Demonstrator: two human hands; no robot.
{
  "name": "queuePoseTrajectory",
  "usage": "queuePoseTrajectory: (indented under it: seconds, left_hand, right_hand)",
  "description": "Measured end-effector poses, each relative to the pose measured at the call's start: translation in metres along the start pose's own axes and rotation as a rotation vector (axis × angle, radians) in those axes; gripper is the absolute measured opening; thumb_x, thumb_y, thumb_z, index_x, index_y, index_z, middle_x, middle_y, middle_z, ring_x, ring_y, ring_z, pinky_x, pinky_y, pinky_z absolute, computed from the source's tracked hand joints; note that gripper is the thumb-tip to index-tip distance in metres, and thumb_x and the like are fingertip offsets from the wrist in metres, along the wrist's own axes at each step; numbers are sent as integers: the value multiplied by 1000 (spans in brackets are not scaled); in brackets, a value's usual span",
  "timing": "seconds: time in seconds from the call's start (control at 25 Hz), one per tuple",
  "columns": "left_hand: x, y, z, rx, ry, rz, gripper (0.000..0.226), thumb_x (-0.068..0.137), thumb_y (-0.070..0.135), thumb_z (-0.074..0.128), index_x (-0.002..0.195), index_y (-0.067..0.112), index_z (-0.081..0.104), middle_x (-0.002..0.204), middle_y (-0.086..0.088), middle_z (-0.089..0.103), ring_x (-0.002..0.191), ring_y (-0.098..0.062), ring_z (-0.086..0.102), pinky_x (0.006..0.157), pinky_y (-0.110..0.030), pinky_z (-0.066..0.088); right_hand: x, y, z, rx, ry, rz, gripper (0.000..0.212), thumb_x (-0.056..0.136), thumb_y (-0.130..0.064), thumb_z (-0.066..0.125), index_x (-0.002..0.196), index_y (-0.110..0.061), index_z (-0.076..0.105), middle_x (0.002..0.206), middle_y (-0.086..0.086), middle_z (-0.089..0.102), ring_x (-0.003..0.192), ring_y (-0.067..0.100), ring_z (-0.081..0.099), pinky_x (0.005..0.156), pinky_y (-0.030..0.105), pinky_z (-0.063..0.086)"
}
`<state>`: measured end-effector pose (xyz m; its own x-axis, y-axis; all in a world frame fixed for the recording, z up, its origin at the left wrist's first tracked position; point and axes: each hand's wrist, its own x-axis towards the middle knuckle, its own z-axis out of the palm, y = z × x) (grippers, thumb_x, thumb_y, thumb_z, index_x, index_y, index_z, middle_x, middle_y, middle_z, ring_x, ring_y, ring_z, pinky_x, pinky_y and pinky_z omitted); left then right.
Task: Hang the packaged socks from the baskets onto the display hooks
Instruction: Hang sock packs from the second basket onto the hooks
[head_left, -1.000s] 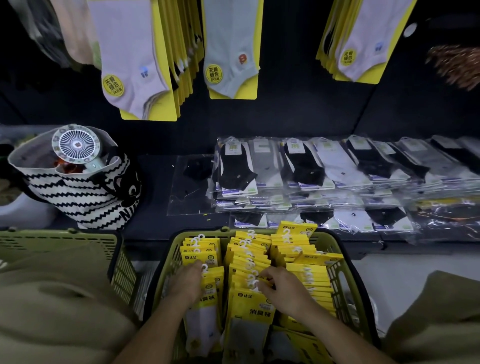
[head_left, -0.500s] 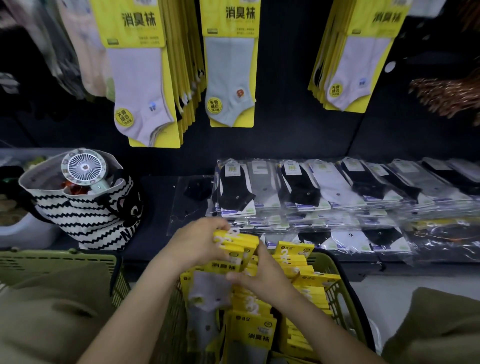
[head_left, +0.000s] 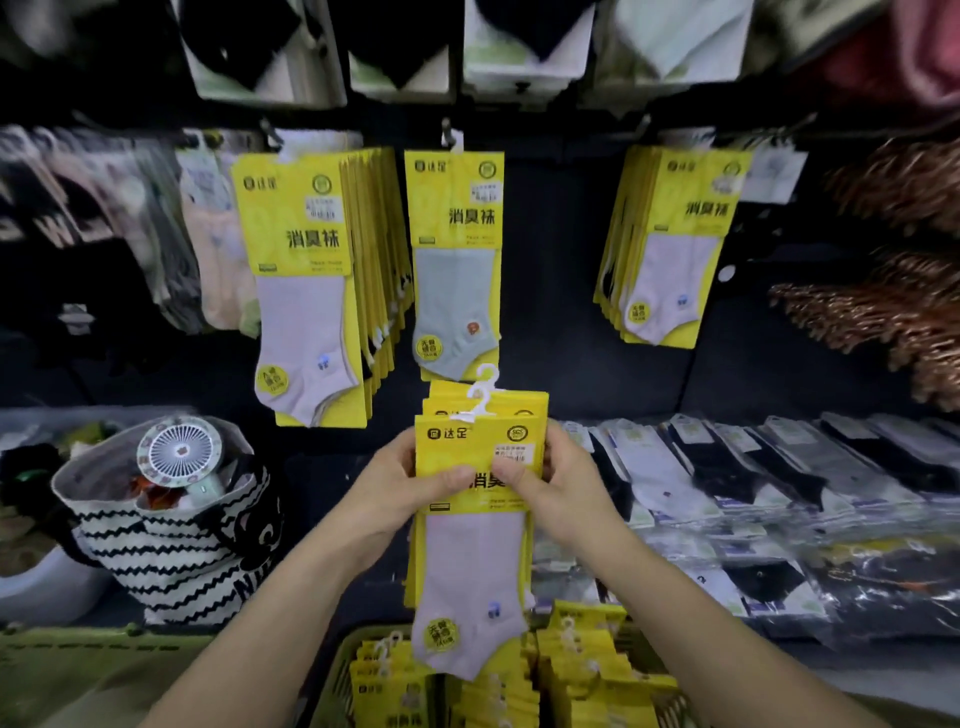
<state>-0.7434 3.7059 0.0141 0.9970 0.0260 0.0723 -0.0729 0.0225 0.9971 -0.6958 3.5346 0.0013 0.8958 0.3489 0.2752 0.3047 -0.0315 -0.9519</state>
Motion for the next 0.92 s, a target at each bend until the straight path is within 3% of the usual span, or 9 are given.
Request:
queuePoseTrajectory:
  seconds: [0.12, 0.2, 0.28, 0.36, 0.44, 0.64, 0.8, 0.92]
  left_hand:
    - [15, 14, 3, -54, 97, 105, 52, 60, 25, 77, 108, 16, 62, 103, -4, 72, 97, -22, 68, 74, -28, 55]
    - [25, 25, 6, -84, 126, 146, 58, 57, 32, 79, 110, 16, 62, 104, -4, 72, 96, -23, 69, 76, -33, 55]
    - [34, 37, 9, -82, 128, 166, 65, 53, 37, 80, 112, 16, 61, 104, -3, 72, 95, -21, 69, 74, -31, 55]
    - [42, 46, 9, -82, 118, 193, 66, 55, 38, 79, 114, 16, 60, 107, -3, 72, 96, -20, 69, 74, -29, 56]
    - [49, 53, 4, -107, 118, 218, 62, 59, 40, 76, 114, 18, 59, 109, -3, 71, 97, -19, 69, 76, -30, 56]
    - [51, 61, -9, -157, 166, 292, 44, 69, 42, 66, 109, 26, 59, 108, 7, 71, 100, -12, 67, 75, -23, 56]
    - [55, 67, -16, -174, 264, 320, 36, 79, 37, 58, 112, 25, 59, 110, 8, 70, 102, -12, 66, 83, -31, 54]
    - [57, 70, -26, -191, 398, 345, 21, 90, 27, 54, 109, 23, 61, 107, 3, 71, 97, -14, 68, 78, -30, 55]
  right_hand:
    - [16, -20, -2, 24, 110, -43, 37, 75, -21, 77, 96, -32, 49, 96, -11, 66, 87, 3, 64, 69, 17, 51]
    - [28, -33, -4, 20, 271, -57, 42, 65, -28, 83, 88, -29, 48, 91, -4, 65, 79, 8, 62, 64, 16, 50]
    - [39, -44, -5, 33, 332, -55, 37, 62, -25, 84, 81, -20, 52, 83, 6, 67, 71, 13, 61, 62, 24, 53]
    - [49, -53, -7, 29, 325, -73, 29, 66, -21, 83, 78, -17, 57, 78, 3, 69, 67, 11, 63, 62, 27, 54]
    - [58, -60, -8, 32, 297, -99, 21, 71, -18, 80, 78, -20, 61, 75, -5, 70, 66, 5, 66, 59, 20, 54]
    - [76, -72, -6, 34, 226, -162, 10, 78, -14, 73, 79, -18, 65, 74, -6, 72, 69, 5, 68, 59, 18, 54]
    - [89, -78, 7, 47, 257, -187, 9, 85, -14, 65, 83, -23, 64, 76, -8, 72, 71, 4, 68, 59, 17, 54]
    - [105, -83, 7, 120, 258, -146, 7, 91, -14, 58, 89, -20, 61, 74, -10, 73, 68, 3, 68, 55, 14, 51]
